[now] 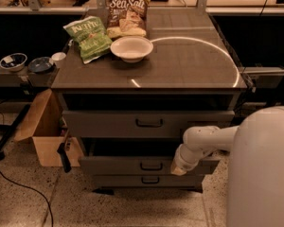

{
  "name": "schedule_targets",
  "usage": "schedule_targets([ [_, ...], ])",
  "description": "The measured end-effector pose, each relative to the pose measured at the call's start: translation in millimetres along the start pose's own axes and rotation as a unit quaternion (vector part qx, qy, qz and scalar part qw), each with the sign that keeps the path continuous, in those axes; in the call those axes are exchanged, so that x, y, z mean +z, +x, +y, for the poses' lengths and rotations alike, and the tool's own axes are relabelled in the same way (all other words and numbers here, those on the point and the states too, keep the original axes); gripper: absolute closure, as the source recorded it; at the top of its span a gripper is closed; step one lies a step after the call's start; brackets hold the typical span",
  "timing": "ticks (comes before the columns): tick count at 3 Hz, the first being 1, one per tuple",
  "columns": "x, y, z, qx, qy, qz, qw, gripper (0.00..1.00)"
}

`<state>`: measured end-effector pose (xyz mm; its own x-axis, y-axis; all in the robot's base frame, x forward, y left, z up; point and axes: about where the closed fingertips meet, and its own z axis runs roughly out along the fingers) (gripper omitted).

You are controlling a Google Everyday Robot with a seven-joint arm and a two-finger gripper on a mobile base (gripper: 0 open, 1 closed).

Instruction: Close middle drawer

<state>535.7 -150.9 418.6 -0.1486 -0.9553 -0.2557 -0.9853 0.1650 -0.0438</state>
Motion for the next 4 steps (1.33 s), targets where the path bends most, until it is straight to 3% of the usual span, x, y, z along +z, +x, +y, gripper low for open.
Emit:
schedule_targets([
  [1,-11.4,3.8,-26.1,-0.002,0.008,0.024,0.9997,0.84],
  [2,-11.4,3.8,-26.1,-0.002,0.008,0.024,0.9997,0.87],
  [3,-11.4,3.8,-26.1,-0.002,0.008,0.024,0.9997,1.00],
  [4,-11.4,3.8,-26.1,-0.002,0.008,0.024,0.9997,1.00],
])
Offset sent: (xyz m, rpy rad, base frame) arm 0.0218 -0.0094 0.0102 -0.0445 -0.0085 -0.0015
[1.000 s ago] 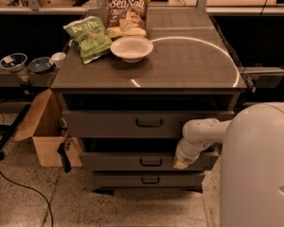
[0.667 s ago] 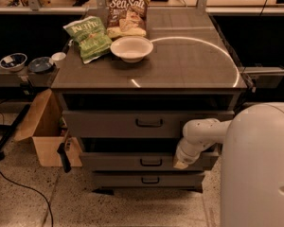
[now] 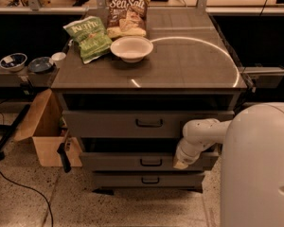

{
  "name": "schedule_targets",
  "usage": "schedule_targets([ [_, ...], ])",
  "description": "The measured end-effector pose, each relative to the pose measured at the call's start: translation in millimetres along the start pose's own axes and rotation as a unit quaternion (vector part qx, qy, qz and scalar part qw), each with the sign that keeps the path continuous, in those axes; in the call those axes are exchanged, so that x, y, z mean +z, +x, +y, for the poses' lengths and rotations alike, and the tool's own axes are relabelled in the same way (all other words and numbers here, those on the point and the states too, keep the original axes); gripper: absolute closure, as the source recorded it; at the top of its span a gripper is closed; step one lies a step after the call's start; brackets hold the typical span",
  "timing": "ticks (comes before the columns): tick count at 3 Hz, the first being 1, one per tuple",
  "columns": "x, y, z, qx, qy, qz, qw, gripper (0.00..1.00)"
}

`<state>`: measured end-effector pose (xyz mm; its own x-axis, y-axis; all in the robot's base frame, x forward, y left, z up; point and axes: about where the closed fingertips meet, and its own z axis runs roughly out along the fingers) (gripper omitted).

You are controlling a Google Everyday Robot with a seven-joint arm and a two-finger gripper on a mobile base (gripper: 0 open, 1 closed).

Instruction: Close middle drawer

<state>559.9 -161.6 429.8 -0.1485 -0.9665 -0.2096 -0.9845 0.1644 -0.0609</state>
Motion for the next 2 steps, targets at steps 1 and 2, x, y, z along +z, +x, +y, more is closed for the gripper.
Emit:
schedule_targets([
  [1,0.0,0.0,0.0,0.000,0.000,0.000,1.0000,0.85],
  [2,0.0,0.0,0.0,0.000,0.000,0.000,1.0000,0.62],
])
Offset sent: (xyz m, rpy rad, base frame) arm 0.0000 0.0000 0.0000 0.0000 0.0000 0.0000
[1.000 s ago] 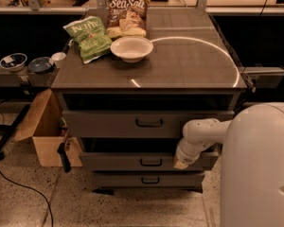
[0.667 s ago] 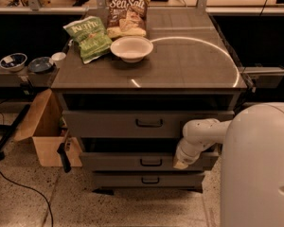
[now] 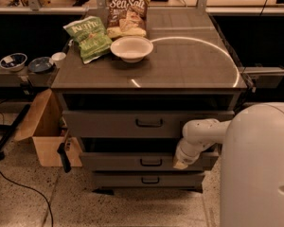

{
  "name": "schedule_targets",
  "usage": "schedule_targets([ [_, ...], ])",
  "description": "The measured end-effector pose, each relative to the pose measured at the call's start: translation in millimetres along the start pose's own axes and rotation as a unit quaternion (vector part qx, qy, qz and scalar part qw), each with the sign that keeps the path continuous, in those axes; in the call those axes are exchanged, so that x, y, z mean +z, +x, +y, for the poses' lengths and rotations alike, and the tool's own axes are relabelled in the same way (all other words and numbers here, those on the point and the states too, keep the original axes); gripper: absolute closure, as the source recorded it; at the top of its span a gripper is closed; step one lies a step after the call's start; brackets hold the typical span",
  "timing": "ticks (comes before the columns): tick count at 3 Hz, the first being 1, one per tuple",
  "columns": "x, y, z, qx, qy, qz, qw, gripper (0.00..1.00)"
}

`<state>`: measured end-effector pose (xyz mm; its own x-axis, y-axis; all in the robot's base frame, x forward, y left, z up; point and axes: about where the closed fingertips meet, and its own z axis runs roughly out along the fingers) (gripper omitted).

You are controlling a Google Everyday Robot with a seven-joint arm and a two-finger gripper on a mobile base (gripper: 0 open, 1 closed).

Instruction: Close middle drawer

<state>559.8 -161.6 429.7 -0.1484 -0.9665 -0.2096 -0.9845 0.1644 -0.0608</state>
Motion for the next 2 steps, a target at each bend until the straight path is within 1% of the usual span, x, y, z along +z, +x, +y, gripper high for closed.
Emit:
schedule_targets([
  [1,0.0,0.0,0.0,0.000,0.000,0.000,1.0000,0.58],
  [2,0.0,0.0,0.0,0.000,0.000,0.000,1.0000,0.81],
])
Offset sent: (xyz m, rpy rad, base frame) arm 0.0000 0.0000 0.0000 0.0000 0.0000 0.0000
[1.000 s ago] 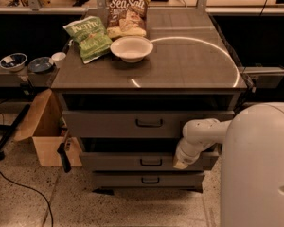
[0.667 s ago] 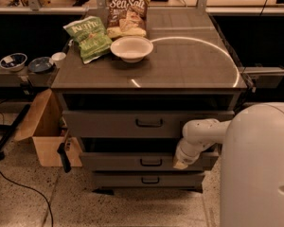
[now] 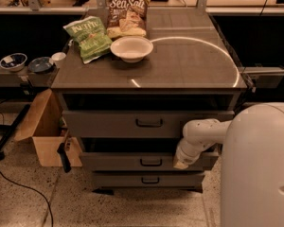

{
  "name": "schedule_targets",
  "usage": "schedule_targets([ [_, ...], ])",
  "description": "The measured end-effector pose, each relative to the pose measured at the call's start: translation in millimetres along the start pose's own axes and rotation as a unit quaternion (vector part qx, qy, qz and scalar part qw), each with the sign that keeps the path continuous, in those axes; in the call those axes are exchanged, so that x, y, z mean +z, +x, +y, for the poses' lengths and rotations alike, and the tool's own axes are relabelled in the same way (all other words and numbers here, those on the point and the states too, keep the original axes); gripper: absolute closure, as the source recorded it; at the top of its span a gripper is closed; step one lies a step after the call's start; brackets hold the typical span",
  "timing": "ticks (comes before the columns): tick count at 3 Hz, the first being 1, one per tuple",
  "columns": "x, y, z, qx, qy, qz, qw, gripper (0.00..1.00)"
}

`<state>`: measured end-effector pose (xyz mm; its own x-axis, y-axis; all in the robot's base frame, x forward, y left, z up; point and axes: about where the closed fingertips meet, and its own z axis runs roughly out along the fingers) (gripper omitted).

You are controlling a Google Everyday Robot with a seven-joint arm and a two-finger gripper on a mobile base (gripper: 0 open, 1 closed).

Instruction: Close middle drawer

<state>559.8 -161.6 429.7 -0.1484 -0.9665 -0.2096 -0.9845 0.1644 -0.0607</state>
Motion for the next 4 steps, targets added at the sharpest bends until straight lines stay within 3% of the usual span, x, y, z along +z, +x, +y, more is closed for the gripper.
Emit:
schedule_targets([
  [1,0.1,0.0,0.1,0.000,0.000,0.000,1.0000,1.00],
  [2,0.1,0.0,0.1,0.000,0.000,0.000,1.0000,1.00],
  [4,1.3,0.1,2.5,0.002,0.002,-0.001,1.0000,0.50],
])
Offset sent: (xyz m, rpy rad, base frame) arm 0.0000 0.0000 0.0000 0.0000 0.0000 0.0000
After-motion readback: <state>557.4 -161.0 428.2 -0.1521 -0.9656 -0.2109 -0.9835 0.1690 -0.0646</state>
